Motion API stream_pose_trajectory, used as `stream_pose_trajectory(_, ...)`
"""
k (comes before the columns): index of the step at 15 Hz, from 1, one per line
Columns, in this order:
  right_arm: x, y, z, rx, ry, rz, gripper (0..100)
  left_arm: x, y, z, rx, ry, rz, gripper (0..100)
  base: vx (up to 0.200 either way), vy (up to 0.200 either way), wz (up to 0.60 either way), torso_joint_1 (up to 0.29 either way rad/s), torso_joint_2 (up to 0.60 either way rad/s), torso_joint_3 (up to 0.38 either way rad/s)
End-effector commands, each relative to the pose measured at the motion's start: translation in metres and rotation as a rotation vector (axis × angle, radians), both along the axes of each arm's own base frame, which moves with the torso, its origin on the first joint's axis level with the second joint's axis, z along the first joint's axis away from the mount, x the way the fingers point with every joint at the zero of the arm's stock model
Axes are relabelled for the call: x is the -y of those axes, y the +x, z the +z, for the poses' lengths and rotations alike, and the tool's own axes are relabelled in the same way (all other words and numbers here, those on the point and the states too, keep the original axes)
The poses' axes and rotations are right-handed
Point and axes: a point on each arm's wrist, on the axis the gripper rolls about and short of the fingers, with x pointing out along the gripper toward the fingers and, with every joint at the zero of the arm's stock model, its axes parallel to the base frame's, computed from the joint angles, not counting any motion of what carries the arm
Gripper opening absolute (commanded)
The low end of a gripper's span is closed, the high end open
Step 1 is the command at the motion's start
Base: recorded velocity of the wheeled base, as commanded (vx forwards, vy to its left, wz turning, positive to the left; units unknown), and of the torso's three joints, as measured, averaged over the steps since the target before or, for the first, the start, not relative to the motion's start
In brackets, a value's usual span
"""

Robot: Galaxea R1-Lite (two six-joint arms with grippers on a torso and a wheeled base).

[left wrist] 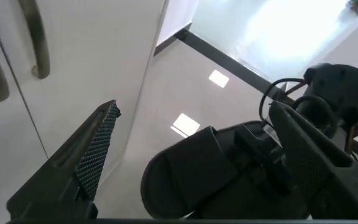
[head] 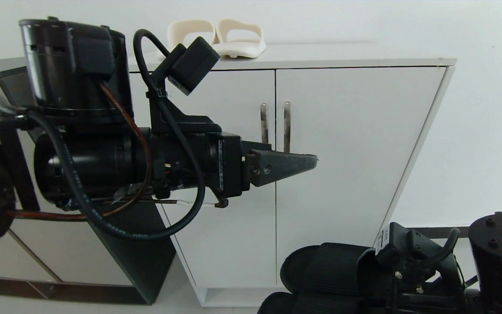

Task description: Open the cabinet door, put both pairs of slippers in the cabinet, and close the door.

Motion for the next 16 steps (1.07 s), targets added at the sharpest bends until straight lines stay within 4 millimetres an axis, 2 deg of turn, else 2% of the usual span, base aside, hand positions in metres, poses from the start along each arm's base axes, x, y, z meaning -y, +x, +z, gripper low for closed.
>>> stream_pose_trajectory(1,-0.001,0.001,-0.002,-0.006,-0.008,0.002,0,0.003,0.022,-0.006,-0.011,0.001,0.017,100,0.000,0.000,0.00,0.000,0.00,0.000)
stream_pose_trajectory(4,-0.001,0.000,-0.002,0.000,-0.012,0.010,0,0.023,0.051,-0.023,0.019,-0.023,0.033,100,0.000,0.000,0.00,0.000,0.00,0.000)
stream_pose_trajectory(8,-0.004,0.002,-0.007,-0.013,-0.031,0.012,0,0.038,0.076,-0.016,0.059,-0.043,0.114,100,0.000,0.000,0.00,0.000,0.00,0.000)
stream_pose_trajectory(11,-0.005,0.003,-0.011,-0.023,-0.043,0.014,0,0.039,0.078,-0.011,0.072,-0.053,0.123,100,0.000,0.000,0.00,0.000,0.00,0.000)
stream_pose_trajectory(16,-0.005,0.003,-0.011,-0.018,-0.041,0.012,0,0.029,0.092,-0.018,0.053,-0.035,0.160,100,0.000,0.000,0.00,0.000,0.00,0.000)
